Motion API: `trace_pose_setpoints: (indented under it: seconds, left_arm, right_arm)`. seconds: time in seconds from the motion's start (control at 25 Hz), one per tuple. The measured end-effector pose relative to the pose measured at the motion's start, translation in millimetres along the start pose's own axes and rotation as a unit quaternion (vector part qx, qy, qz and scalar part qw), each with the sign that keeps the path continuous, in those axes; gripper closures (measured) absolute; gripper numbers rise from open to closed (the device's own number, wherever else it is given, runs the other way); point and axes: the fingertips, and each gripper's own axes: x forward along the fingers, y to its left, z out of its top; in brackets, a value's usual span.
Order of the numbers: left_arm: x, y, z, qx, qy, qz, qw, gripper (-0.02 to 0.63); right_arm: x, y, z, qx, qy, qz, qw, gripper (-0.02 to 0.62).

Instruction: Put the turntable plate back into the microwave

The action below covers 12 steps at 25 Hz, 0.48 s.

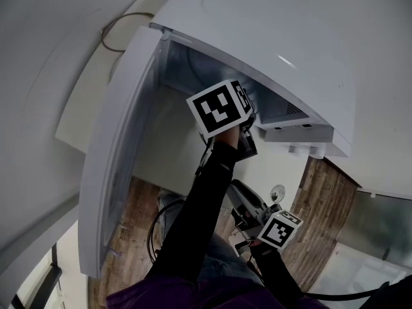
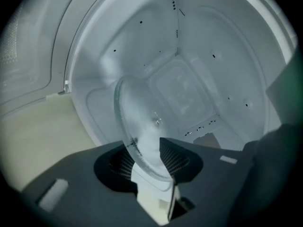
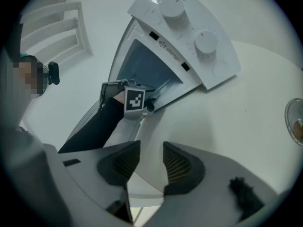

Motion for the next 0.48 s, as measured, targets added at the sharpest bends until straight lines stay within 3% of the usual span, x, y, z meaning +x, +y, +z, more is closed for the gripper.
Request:
trace_pose_setpoints:
  seconds: [0.48]
  left_arm:
    - [11.1,-2.4,3.3,0.077,0.003,0.040,0.9962,0.405]
  right_arm:
    - [-2.5,-4.5,0.3,0.011,-0.002,0.003,1.000,0.436]
